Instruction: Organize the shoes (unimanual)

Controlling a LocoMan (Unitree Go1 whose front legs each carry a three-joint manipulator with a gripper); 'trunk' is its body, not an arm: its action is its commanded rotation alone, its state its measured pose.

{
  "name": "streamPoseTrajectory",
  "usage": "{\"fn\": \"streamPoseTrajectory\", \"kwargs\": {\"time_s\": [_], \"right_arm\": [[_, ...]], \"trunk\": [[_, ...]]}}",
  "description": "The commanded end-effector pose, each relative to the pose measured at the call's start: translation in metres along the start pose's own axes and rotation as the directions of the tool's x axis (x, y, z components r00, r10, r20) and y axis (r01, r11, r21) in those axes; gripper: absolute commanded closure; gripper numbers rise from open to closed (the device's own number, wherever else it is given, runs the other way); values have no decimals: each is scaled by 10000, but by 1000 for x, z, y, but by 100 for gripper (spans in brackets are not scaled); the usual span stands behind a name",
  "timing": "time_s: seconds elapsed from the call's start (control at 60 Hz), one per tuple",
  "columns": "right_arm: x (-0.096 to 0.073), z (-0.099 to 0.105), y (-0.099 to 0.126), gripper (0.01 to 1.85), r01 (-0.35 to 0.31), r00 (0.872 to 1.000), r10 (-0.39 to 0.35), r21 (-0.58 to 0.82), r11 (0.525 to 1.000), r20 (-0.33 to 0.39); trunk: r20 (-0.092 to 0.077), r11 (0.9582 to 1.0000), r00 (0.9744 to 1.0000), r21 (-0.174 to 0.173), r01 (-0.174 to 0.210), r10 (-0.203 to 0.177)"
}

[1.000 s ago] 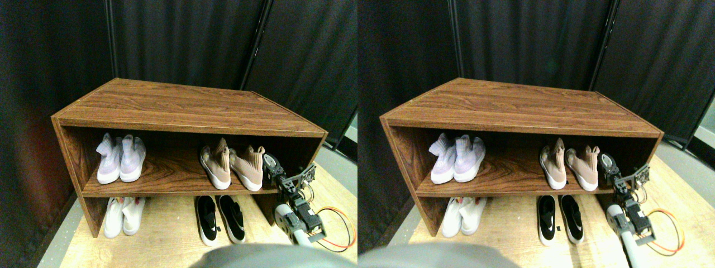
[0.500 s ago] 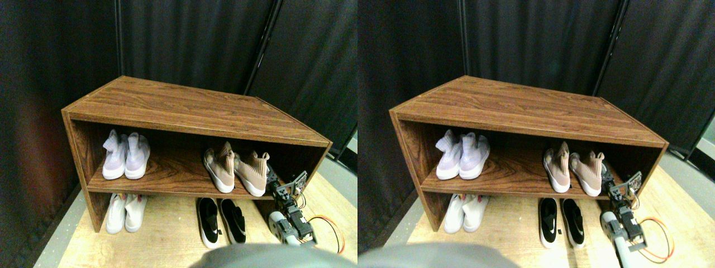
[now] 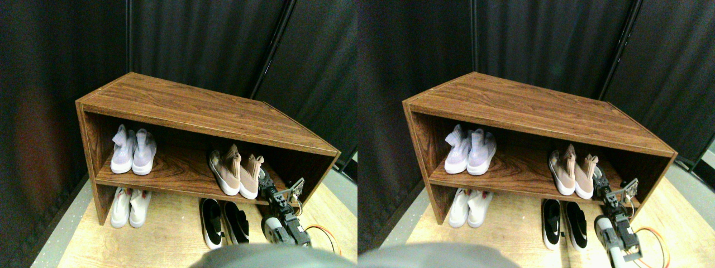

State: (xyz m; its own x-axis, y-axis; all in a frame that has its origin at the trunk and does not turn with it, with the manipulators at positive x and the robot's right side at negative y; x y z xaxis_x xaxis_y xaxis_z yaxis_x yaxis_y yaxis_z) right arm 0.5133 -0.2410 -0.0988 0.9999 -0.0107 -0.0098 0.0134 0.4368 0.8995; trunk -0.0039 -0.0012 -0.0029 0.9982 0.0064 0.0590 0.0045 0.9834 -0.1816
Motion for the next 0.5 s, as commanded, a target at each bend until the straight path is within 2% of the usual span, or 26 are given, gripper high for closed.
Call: {"fn": "streamPoseTrajectory", "kwargs": {"time_s": [0.017, 0.1, 0.117, 0.183, 0.3, 0.333, 0.367, 0.4, 0.433, 0.467, 0.5], "right_arm": [[1, 1, 5, 180, -66, 9997, 70, -163, 9998, 249], [-1, 5, 4, 180, 44, 9970, -19, -318, 9995, 775], [-1, 5, 4, 180, 44, 9970, -19, -318, 9995, 775], [-5, 11, 4, 180, -70, 9971, 90, -268, 9996, 752], [-17, 22, 15, 180, -860, 9935, 917, -828, 9928, 681], [-25, 26, 22, 180, -1572, 9872, 1584, -558, 9860, 176], [-27, 27, 24, 180, -1667, 9857, 1678, -602, 9842, 136], [-39, 30, 33, 180, -1970, 9796, 1994, -771, 9774, 248], [-49, 34, 41, 180, -2528, 9666, 2560, -1137, 9608, 147], [-52, 35, 43, 180, -2581, 9649, 2620, -1238, 9582, 166], [-62, 38, 48, 180, -3082, 9508, 3096, -1373, 9414, -119]], "trunk": [[-165, 10000, 9998, 12, -56, 57], [-165, 10000, 9998, 12, -56, 57], [-201, 9999, 9998, 108, 66, -63], [-222, 9998, 9997, 170, 140, -136], [-239, 9994, 9994, 253, 244, -238], [-244, 9993, 9994, 267, 270, -264], [-247, 9991, 9992, 297, 313, -306], [-260, 9990, 9991, 315, 331, -323], [-263, 9987, 9990, 350, 364, -355], [-273, 9986, 9989, 361, 381, -372], [-309, 9983, 9987, 392, 422, -410]]}}
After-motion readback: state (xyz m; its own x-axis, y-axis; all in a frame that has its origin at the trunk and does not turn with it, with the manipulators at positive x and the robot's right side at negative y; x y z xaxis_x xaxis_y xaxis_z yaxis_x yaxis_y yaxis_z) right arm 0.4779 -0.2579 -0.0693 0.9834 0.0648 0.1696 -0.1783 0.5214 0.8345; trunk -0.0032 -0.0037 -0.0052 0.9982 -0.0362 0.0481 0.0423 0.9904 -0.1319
